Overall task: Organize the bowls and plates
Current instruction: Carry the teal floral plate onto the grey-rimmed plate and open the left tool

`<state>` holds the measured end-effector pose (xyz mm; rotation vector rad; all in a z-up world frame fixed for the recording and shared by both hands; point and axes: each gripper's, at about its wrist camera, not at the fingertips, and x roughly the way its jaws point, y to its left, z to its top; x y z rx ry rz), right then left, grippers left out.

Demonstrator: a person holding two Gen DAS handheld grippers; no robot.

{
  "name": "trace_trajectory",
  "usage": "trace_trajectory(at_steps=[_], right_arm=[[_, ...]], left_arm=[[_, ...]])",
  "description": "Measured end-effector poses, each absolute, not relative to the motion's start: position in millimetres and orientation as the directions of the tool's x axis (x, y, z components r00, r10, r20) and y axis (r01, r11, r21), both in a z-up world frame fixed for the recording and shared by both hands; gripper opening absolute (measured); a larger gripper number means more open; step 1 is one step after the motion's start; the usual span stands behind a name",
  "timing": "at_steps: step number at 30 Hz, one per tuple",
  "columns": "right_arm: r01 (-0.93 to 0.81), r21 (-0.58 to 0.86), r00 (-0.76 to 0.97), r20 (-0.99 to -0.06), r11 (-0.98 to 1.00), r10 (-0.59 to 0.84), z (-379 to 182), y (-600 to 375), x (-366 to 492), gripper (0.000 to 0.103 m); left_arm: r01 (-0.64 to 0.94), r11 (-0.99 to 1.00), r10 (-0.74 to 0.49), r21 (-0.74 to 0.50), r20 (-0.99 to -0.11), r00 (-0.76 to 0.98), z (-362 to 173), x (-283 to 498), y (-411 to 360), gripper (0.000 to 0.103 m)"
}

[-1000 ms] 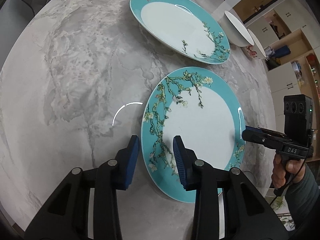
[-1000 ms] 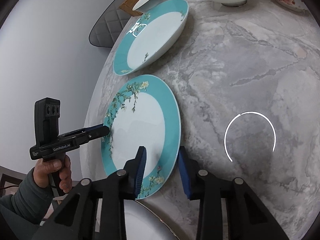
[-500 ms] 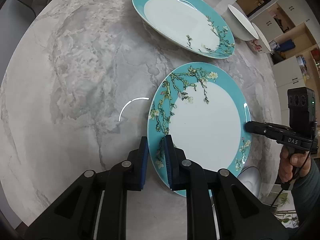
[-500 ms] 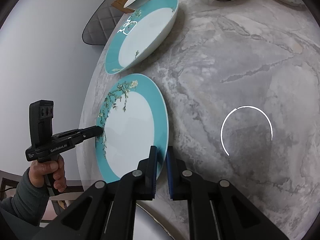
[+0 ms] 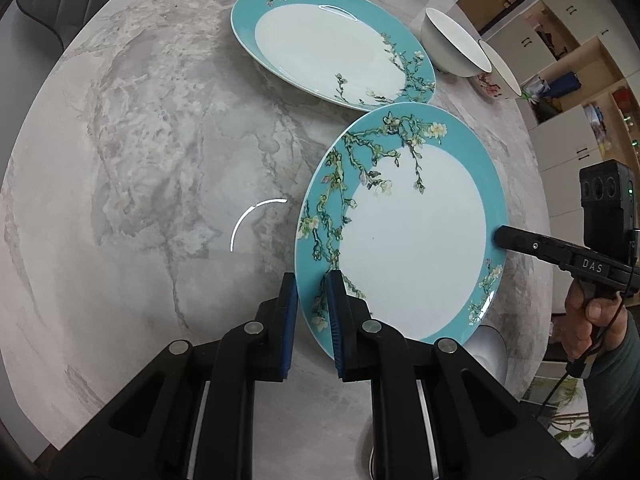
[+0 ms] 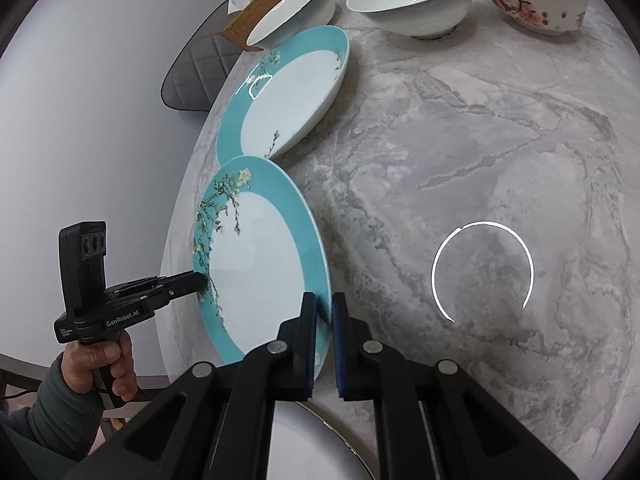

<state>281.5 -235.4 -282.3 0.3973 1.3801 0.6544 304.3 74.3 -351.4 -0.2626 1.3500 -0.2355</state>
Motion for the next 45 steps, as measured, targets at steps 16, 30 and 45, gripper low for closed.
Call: trace_trajectory(at_steps=[16, 30, 45], right_arm=[[-0.083, 0.641, 0.129, -0.752, 0.763, 0.646, -257.7, -263.4, 257.6, 0.010], [-0.005, 0.628, 0.151, -0.769, 0.778, 0.621, -238.7, -287.7, 181.8, 0.010], [0.100, 0.579, 0.105, -0.815, 0.809, 0.570, -272.8, -299.0, 109.0, 0.010]], left_arm=[[0.074, 0.931, -0.364, -0.356, -0.906, 0.214, -304.2, 283.2, 48.4, 0.011], [0.138, 0.907, -0.418, -0.399, -0.895, 0.155, -290.0, 230.8, 28.8, 0.011], [0.160, 0.900, -0.415, -0.407, -0.909, 0.024, -341.5, 170.1, 15.0, 0.011]])
